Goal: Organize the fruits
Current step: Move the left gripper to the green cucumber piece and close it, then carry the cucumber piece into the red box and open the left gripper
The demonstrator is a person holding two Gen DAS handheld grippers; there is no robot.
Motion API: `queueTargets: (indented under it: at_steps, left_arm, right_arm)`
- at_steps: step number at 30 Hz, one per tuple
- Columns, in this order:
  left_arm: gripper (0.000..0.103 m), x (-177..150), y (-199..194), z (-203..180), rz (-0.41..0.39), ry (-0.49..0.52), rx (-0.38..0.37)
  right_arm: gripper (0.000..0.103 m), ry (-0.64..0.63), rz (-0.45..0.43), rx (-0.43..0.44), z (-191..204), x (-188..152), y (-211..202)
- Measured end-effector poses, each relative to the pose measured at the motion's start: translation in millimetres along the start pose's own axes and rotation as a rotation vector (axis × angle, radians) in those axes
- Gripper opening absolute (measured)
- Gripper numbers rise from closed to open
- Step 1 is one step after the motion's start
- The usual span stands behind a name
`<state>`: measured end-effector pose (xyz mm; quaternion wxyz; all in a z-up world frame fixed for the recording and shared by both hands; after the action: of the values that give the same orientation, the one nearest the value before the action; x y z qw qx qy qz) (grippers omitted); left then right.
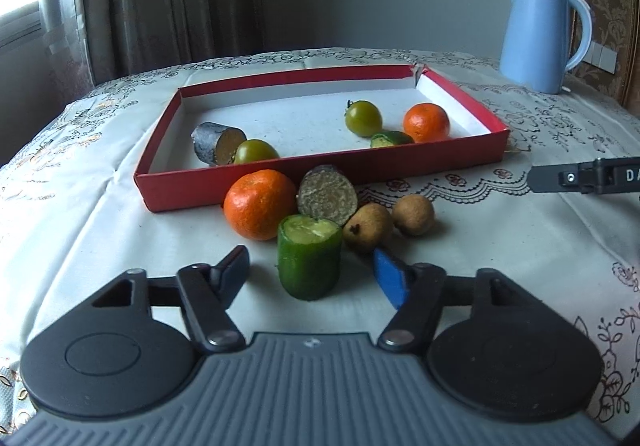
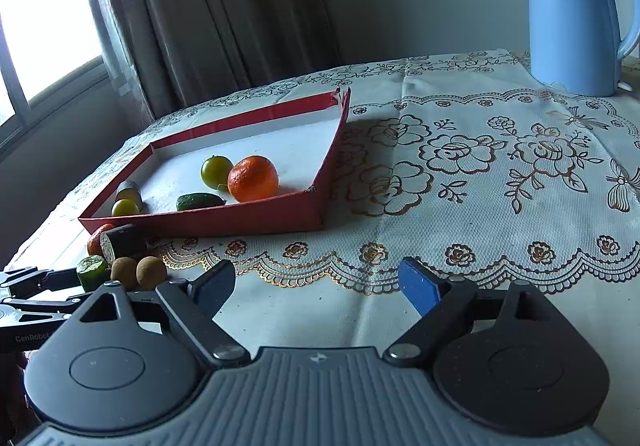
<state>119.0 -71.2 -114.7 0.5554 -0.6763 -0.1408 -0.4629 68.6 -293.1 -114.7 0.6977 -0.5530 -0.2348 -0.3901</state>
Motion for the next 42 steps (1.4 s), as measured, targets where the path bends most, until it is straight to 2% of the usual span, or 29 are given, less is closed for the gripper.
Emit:
queueTargets:
  at_steps: [1,3,5,13,21,28,34,38,41,42]
  left_arm:
    - [0.056,-0.1,-1.0,-0.6,-0.004,0.004,0.001]
    - [0.035,-0.3,-3.2,0.3,-0.009,0.001,0.006]
    - [0.029,-0.6,-4.3,2.8,-0.007,-0.018,-0.006]
    - [0.029,-0.7,-15.3,7.3,-0.016,-0.061,0.005]
    - [0.028,16.9,-37.0,5.6,-0.052,-0.042,0.113]
    - [0.029,39.3,-31.8,2.2,-0.054,-0.017,0.194]
    - [0.029,54.1,-19.4,4.8,-0.048,-0.025,0.232]
    - [0.029,61.6,-12.2,6.3,-0.044,-0.028,0.244]
    - [0.029,66.6,-7.4,7.8,-0.042,-0.038,0.242]
    - [0.029,69.1,-6.3,8.0,-0.042,-0.038,0.243]
  right_arm:
    - [0.090,0.003,-0.001,0.003,-0.1,0.1,0.1]
    - [0.090,0.007,-0.002,0.008,-0.3,0.2,-0.6]
    - [0.090,0.010,-0.003,0.011,-0.3,0.4,-0.7]
    - [0.090,0.017,-0.004,0.018,-2.1,0.8,-0.9]
    - [0.091,0.008,-0.001,0.012,-1.6,0.4,-0.4]
    - [0.091,-0.022,0.007,-0.012,2.1,-0.9,1.5]
    - [0.091,-0.085,0.028,-0.063,8.3,-3.8,4.5]
    - [0.091,-0.171,0.056,-0.141,16.2,-7.8,10.1]
    - [0.103,-0.228,0.067,-0.239,18.9,-9.3,13.9]
    - [0.103,-0.228,0.067,-0.239,18.4,-9.3,14.1]
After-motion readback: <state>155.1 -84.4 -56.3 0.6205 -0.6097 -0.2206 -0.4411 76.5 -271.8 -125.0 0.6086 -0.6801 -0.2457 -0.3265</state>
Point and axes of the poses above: each gripper's, at about its wrist camera, not at the fingertips, and y roughly the way its jaws point, z to its left, x to its top, the point moved 9 cm from there along y, roughly the way its jaws point, and after that the axes turned 2 degrees about z, right-handed, at the moved point
